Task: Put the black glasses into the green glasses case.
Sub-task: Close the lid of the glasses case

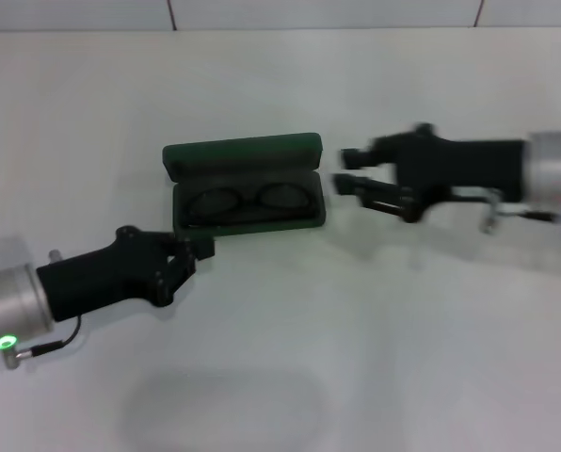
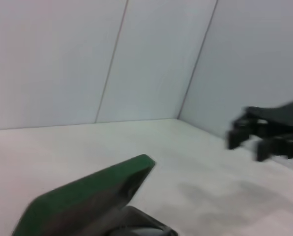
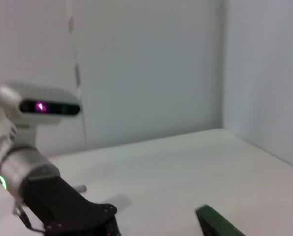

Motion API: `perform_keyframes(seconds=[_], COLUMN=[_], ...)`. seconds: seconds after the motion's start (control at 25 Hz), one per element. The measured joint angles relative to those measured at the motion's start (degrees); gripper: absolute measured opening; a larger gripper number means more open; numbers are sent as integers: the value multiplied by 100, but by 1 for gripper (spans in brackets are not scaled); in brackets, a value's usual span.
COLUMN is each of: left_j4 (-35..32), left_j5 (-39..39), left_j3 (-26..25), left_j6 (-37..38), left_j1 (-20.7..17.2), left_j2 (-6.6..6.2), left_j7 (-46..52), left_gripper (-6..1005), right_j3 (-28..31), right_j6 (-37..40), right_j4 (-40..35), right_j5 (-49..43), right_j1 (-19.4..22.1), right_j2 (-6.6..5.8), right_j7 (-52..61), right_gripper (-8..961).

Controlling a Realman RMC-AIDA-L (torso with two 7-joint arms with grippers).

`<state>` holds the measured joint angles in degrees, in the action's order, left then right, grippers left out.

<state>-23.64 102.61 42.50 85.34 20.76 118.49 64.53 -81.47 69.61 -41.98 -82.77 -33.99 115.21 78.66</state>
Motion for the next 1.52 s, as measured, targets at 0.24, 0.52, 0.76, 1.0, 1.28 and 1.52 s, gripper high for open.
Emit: perform_keyframes(seconds=[0.24, 0.52, 0.76, 1.0, 1.28, 1.52], left_j4=[5, 9, 28, 87, 100, 99], left_j5=[-73, -223, -280, -222, -344, -701], left_j3=[-12, -15, 3, 31, 7, -9], left_j6=[-759, -1836, -2190, -2220, -2514, -2820], left_j1=[284, 372, 572, 694, 733, 792], left_j2=[99, 103, 113, 115, 131, 131], left_j7=[162, 211, 204, 201, 136, -117], left_gripper=[62, 64, 66, 68, 70, 72], right_j3=[1067, 1149, 1143, 1093, 1076, 1072], right_j6=[869, 1106, 1124, 1135, 1163, 1168], right_j4=[217, 790, 1011, 1088, 1088, 1061], right_j5=[-12, -13, -15, -47, -86, -90], right_j1=[1056, 1281, 1271, 1244, 1233, 1235], right_j2=[-20, 8, 11, 10, 10, 10], right_j7=[-768, -1361, -1395, -1462, -1466, -1468], right_gripper=[312, 595, 818, 875, 873, 872])
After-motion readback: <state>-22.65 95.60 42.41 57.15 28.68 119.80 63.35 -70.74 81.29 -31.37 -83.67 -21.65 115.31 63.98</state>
